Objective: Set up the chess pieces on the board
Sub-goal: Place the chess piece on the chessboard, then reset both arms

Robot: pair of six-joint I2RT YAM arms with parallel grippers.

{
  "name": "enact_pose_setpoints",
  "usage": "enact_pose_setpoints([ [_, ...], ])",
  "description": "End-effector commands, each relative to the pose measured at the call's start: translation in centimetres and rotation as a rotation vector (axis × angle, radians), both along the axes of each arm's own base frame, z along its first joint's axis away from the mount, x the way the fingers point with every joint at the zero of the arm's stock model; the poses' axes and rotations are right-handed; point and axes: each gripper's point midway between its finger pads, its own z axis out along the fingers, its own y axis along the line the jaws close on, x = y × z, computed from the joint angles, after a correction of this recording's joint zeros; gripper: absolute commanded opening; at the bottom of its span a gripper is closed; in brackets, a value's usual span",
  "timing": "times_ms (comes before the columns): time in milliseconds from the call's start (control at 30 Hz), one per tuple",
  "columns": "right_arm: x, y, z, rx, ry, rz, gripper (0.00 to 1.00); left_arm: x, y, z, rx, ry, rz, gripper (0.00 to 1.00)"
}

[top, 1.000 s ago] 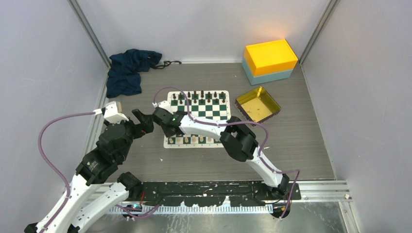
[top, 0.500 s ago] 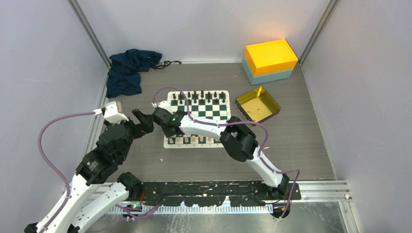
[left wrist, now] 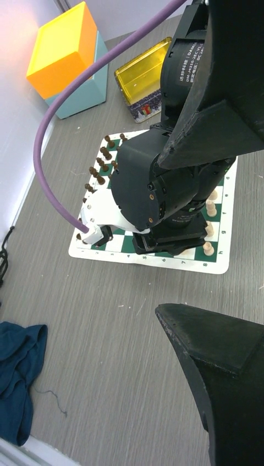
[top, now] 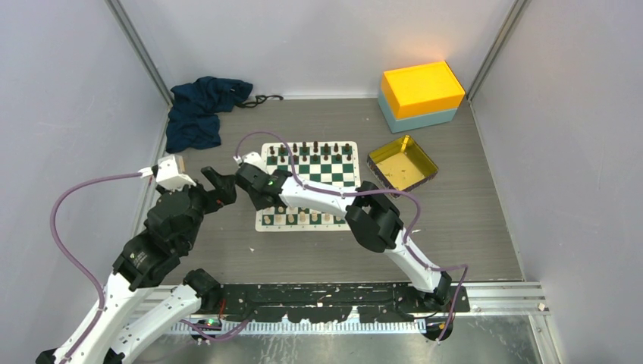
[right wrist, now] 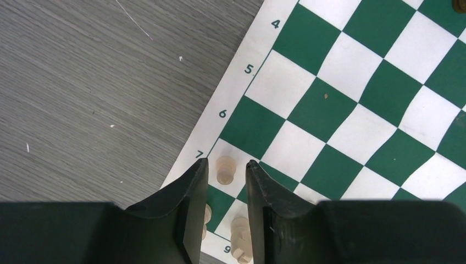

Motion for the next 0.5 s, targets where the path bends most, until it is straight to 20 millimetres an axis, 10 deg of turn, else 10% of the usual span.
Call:
enact_pose_setpoints([
  [0, 1.2, 0.7, 7.5, 0.117, -0.099, -0.006, 0.38, 0.0, 0.6, 2.2, -0.006, -0.042, 0.024, 0.93],
  [233, 4.4, -3.7, 11.1, 0.154, -0.186, -0.111, 0.38, 0.7, 0.8, 1.6, 0.031, -0.03, 0.055, 0.93],
  [467, 10.2, -17.2, 13.2, 0.145, -0.303, -0.36, 0.39, 3.6, -0.3, -2.6, 0.088, 0.014, 0.105, 0.94],
])
